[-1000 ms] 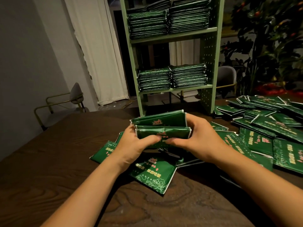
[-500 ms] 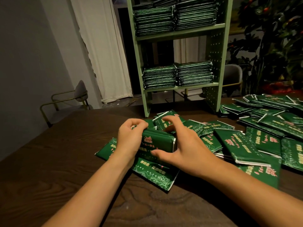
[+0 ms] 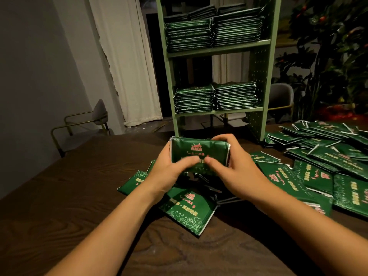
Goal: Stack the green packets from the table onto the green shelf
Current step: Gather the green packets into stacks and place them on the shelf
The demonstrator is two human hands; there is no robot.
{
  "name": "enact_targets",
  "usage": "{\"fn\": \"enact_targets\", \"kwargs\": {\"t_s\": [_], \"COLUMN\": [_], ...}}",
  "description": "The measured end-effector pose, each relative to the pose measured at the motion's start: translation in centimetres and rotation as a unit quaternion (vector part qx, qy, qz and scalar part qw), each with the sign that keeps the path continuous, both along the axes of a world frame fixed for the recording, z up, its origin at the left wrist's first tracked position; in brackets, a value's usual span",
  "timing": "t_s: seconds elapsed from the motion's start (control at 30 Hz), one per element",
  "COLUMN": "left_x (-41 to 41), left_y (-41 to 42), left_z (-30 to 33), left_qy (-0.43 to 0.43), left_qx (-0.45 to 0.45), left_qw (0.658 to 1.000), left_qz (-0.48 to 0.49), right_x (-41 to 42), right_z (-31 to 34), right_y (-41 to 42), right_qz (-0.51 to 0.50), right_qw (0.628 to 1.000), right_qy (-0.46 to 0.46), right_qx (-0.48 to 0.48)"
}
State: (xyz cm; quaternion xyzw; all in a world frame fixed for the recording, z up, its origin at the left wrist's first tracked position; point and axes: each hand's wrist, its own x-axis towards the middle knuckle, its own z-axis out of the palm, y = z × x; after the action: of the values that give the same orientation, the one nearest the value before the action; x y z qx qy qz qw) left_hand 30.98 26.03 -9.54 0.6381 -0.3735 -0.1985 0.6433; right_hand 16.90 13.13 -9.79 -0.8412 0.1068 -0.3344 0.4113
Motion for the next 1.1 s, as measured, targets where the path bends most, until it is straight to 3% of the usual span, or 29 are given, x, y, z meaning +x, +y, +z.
{"fn": "enact_targets", "kwargs": {"t_s": [0.1, 0.23, 0.37, 0.5, 0.87, 1.1], "left_x": [0.2, 0.3, -0.2, -1.3, -2.6, -2.9], "left_y": [-0.6, -1.0, -1.4, -1.6, -2.4, -3.8], "left_z": [1.5, 4.7, 7.5, 9.9, 17.2, 20.7], "left_qy": [-0.082, -0.119, -0.079, -0.036, -0.111, -0.026], "left_qx": [0.039, 0.059, 0.043, 0.019, 0.017, -0.032], "left_qw": [0.996, 0.991, 0.996, 0.998, 0.992, 0.999], "left_qz": [0.003, -0.007, -0.024, -0.052, -0.063, -0.035], "right_x": [-0.1, -1.2, -2.0, -3.1, -5.0, -4.5], "right_z": [1.3, 4.7, 7.8, 11.0, 18.2, 21.4], "right_y": [-1.5, -2.7, -3.9, -4.5, -6.1, -6.1], "right_qz": [-0.01, -0.002, 0.023, 0.039, 0.032, 0.079], "right_qw": [0.999, 0.998, 0.997, 0.997, 0.997, 0.986], "right_qy": [0.037, 0.047, 0.024, 0.027, -0.005, -0.037], "right_qx": [0.03, 0.037, 0.076, 0.054, 0.073, 0.145]}}
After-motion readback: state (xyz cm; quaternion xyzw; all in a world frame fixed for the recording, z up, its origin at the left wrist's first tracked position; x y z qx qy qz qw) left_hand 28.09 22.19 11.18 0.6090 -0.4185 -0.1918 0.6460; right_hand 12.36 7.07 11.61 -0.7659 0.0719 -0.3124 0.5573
